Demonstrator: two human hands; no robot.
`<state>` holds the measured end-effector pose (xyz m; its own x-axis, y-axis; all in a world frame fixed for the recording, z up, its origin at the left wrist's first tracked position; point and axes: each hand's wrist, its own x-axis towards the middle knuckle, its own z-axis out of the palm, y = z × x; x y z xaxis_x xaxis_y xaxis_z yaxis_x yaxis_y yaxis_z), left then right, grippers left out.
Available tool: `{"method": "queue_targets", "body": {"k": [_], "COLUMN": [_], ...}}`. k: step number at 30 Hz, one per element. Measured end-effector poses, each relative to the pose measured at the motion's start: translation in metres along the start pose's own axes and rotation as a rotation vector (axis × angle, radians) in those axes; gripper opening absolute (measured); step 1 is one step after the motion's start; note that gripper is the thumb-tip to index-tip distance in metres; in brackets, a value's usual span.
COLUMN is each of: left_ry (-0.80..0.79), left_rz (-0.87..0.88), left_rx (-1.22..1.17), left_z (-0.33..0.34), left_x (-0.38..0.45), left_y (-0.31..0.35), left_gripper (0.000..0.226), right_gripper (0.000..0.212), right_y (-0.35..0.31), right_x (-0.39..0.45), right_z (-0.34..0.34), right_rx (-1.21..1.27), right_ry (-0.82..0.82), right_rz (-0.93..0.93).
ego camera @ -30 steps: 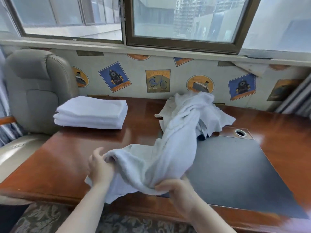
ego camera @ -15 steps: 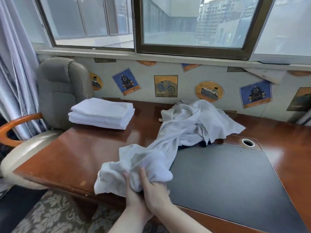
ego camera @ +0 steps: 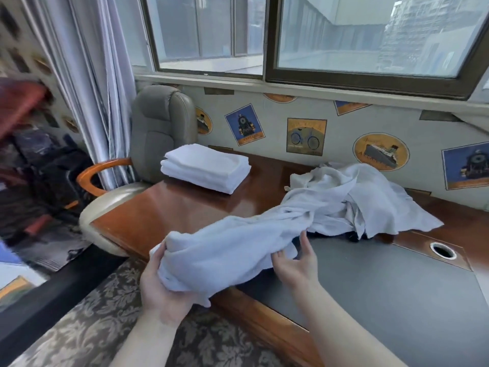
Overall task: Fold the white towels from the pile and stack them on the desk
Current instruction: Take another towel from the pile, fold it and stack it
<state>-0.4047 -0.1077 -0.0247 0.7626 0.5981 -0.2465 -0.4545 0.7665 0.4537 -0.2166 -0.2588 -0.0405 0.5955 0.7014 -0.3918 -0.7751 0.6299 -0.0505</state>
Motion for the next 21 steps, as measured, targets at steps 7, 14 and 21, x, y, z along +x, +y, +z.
{"method": "queue_targets", "body": {"k": [7,14,21], "left_ry": [-0.07,-0.071,0.019], "left_rz": [0.216,0.247,-0.041], "left_rx": [-0.087,-0.015,-0.168], "left_z": [-0.016,-0.001,-0.011], "left_x": [-0.018,-0.002,0.012], "left_y": [0.055,0.016,-0.03], "left_gripper": [0.061,0.05,0.064], "right_gripper": [0.036,0.048,0.048], "right_y": [-0.004,0.022,0.021], "right_x": [-0.001,-0.035,-0.035], "right_z": [0.036,0.046,-0.006], "right_rx": [-0.252,-0.92,-0.254], "right_ry": [-0.263,-0.589,0.016], "right_rz": [-0.046,0.074,0.083]}}
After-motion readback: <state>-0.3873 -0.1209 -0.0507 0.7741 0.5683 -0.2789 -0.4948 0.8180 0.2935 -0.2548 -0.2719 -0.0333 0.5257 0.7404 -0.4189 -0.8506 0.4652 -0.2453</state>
